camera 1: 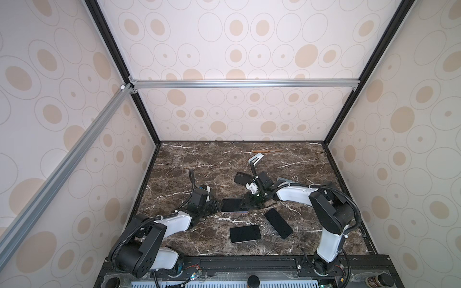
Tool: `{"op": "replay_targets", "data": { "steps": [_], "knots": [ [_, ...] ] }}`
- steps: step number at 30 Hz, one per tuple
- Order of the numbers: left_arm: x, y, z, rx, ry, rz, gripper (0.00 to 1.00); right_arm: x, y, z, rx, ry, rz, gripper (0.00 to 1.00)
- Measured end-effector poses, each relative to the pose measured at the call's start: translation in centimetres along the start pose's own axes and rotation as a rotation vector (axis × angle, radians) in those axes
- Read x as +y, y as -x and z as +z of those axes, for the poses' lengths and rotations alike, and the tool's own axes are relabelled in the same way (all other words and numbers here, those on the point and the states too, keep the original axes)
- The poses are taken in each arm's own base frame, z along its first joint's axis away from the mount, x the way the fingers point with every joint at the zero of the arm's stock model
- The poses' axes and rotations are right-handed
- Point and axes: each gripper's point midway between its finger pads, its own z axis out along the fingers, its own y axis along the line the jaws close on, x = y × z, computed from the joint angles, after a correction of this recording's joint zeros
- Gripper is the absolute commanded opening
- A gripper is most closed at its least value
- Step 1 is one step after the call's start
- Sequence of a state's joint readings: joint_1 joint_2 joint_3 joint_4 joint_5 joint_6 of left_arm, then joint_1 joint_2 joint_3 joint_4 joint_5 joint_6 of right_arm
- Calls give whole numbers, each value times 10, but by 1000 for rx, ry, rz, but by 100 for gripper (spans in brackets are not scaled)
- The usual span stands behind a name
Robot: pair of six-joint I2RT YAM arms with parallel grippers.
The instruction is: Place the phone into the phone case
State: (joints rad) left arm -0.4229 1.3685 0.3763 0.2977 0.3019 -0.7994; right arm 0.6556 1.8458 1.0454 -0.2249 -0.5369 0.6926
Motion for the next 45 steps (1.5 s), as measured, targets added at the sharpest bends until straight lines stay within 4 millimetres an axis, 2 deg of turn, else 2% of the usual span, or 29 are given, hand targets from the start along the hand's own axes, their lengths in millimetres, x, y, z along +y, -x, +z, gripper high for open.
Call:
{"op": "replay_targets", "data": {
  "steps": [6,20,21,27,36,45],
  "knots": [
    [1,-1,0,6,7,14,45,-4,-4,-5,13,-37,-2,50],
    [3,0,0,17,31,40,43,6,-3,-25,5,-91,-64,52],
    [3,0,0,17,31,40,40,6,-3,-27,2,-98,-70,52],
    [3,-1,0,31,40,44,38,5,-1,-35,-25,-124,-95,41],
    [-1,-4,5,56,18,44,30,-4,-5,-30,-16,-139,-81,27],
    [-4,-6,9,71,-5,44,24,-13,-8,-15,22,-144,-59,25]
  ]
}}
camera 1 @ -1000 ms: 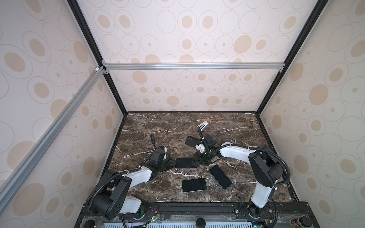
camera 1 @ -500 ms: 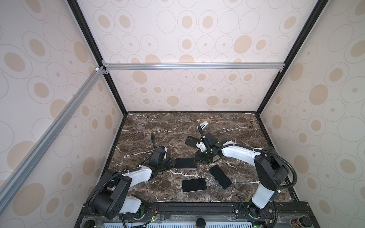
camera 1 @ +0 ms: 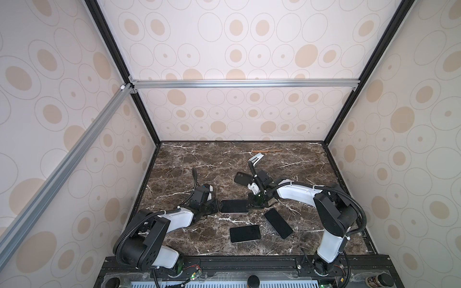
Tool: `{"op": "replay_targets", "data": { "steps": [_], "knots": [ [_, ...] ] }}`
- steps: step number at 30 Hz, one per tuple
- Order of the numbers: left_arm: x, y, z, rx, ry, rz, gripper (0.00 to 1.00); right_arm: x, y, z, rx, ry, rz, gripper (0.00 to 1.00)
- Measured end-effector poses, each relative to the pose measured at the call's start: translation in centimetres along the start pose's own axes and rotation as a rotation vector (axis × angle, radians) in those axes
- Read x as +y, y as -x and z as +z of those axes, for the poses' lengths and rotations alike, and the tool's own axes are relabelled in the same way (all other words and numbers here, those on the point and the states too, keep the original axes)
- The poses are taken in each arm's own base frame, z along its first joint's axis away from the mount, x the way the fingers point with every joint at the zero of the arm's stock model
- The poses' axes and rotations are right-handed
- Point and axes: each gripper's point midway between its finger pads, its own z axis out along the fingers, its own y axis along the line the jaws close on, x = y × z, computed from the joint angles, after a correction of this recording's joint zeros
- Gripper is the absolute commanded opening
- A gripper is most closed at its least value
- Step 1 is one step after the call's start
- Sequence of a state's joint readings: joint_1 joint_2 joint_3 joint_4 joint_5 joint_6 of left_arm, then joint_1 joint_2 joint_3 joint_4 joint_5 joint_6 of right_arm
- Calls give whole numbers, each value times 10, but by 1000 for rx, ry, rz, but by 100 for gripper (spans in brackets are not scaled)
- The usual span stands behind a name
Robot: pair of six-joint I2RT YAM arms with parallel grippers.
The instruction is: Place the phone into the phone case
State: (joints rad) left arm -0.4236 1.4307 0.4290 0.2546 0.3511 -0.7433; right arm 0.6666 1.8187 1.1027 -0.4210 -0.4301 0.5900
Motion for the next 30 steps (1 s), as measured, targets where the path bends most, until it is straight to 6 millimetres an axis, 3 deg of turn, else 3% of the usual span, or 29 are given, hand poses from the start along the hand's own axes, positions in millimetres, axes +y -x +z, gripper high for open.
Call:
{"op": "replay_targets", "data": {
  "steps": [12,17,30],
  "knots": [
    [1,-3,0,1,-4,-9,19,-1,-4,4,22,9,14,18],
    [1,-4,-1,-7,-13,-25,21,-1,-6,5,30,18,24,11],
    [6,-15,-13,-37,-32,-92,23,5,-7,9,45,77,67,9]
  ]
}}
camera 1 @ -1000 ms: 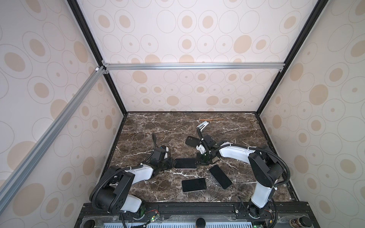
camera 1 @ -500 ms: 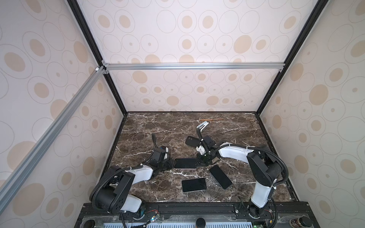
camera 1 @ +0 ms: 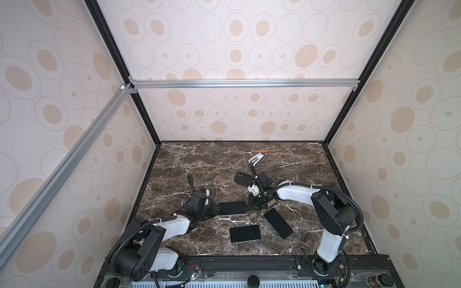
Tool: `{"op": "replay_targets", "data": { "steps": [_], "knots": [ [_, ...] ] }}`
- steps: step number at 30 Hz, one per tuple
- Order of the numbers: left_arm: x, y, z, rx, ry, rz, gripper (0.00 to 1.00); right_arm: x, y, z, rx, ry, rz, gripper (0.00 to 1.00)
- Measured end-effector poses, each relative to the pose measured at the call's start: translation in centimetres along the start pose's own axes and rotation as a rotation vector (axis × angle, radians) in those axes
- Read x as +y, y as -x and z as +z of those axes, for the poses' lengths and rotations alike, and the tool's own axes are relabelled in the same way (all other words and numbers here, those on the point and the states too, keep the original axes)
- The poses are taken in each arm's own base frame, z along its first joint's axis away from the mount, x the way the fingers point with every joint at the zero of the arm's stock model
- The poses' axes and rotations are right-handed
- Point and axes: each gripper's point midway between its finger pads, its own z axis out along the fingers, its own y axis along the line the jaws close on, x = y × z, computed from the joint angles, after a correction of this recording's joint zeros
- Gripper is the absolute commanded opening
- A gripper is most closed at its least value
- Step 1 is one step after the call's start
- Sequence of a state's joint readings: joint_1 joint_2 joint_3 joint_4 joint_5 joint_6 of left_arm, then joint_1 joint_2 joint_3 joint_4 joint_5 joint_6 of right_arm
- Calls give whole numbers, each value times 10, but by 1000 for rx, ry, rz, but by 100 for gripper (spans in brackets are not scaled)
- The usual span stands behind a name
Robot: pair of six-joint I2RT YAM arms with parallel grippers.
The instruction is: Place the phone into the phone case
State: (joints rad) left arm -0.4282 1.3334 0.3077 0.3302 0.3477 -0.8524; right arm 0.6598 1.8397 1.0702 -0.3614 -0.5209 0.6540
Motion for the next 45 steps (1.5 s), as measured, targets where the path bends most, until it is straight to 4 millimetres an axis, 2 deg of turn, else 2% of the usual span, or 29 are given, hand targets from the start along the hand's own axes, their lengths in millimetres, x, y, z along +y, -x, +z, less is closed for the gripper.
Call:
{"op": "replay_targets", "data": {
  "steps": [12,18,45],
  "knots": [
    [5,-2,-14,-54,24,-8,24,3,1,1,9,-25,-63,11],
    [10,-6,-13,-42,44,-12,24,3,-2,2,20,-36,-83,12],
    [8,-8,-10,-42,12,-7,23,-4,-5,14,77,-89,-131,11]
  ]
}}
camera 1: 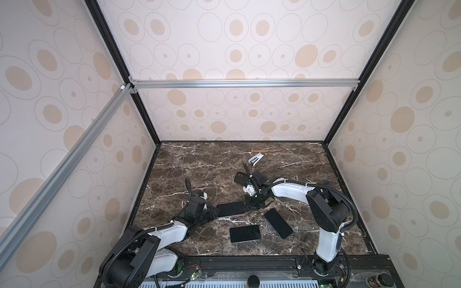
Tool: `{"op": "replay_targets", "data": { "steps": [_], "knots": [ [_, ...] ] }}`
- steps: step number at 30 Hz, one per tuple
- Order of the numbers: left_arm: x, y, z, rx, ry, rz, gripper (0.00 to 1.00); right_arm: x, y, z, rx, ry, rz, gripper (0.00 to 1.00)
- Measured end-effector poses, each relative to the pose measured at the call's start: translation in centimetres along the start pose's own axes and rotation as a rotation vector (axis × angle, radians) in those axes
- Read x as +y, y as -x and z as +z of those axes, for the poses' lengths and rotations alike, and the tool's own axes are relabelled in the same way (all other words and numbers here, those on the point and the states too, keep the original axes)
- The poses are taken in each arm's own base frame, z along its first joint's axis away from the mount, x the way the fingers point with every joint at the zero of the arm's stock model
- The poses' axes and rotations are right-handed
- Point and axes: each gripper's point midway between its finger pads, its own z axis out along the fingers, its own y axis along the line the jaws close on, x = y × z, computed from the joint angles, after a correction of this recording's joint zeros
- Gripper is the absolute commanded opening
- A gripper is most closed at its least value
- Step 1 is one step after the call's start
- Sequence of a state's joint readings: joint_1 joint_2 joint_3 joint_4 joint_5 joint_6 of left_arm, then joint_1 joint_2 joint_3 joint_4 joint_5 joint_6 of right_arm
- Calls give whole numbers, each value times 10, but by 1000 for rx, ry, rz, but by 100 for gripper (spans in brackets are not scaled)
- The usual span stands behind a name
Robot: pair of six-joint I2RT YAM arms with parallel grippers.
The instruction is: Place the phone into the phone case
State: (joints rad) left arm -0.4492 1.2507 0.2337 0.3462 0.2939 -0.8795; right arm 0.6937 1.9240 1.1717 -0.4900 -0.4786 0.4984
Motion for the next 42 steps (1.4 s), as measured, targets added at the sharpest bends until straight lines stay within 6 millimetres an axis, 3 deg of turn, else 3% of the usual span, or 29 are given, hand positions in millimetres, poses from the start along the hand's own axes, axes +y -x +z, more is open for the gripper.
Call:
{"op": "replay_targets", "data": {
  "steps": [30,42],
  "knots": [
    [0,3,2,-14,-2,3,22,-3,0,5,48,-38,-27,12],
    [0,4,3,-22,-4,3,22,-5,-1,7,23,-230,-121,10]
  ]
}}
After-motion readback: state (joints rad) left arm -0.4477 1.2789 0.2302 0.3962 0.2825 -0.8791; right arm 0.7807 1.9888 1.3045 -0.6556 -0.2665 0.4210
